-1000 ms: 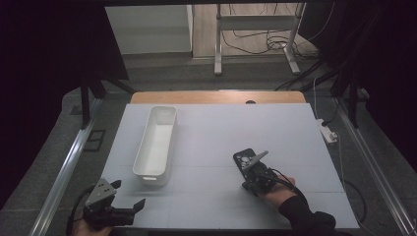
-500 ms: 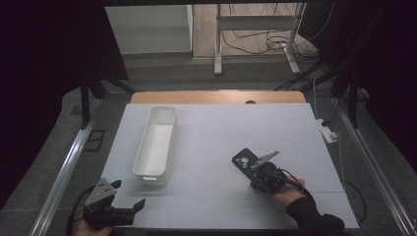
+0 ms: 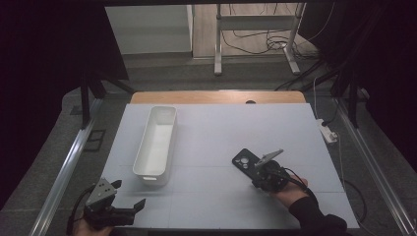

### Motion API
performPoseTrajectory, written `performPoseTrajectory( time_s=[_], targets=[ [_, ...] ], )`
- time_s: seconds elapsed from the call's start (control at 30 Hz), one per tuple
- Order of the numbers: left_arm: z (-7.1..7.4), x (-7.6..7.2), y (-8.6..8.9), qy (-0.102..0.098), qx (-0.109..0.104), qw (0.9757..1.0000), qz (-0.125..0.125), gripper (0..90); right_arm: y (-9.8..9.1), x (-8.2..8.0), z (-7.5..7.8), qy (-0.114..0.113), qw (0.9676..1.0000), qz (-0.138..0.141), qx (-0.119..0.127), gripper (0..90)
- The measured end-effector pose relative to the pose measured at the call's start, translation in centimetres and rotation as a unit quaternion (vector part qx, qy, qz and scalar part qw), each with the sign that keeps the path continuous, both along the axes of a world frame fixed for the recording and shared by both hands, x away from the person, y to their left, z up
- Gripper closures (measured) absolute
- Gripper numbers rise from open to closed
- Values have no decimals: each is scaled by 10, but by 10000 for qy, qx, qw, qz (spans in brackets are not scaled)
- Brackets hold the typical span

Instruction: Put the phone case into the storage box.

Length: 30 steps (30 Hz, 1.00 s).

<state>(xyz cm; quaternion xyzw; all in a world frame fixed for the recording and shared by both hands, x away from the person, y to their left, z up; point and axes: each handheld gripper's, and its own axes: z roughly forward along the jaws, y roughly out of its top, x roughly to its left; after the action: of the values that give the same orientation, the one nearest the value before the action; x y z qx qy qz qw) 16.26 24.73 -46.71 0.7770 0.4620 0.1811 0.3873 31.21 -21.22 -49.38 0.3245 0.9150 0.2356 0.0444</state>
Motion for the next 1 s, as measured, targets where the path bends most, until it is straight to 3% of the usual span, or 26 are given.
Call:
performPoseTrajectory(
  time_s=[0.23, 0.53, 0.57, 0.8, 1.0],
  targets=[
    [0, 0, 0, 13, 5, 10000, 4, 6, 4, -3, 10, -225, 9997, 29, 92, 691],
    [0, 0, 0, 18, 6, 10000, 12, 6, 7, -2, 17, -322, 9994, 60, 115, 359],
    [0, 0, 0, 18, 5, 10000, 13, 7, 8, -1, 18, -371, 9992, 63, 133, 262],
    [0, 1, 0, 21, 7, 10000, 18, 6, 11, 2, 20, -437, 9989, 51, 134, 90],
    [0, 1, 0, 30, 15, 10000, 16, 7, 13, 5, 21, -545, 9984, 108, 57, 4]
  ],
)
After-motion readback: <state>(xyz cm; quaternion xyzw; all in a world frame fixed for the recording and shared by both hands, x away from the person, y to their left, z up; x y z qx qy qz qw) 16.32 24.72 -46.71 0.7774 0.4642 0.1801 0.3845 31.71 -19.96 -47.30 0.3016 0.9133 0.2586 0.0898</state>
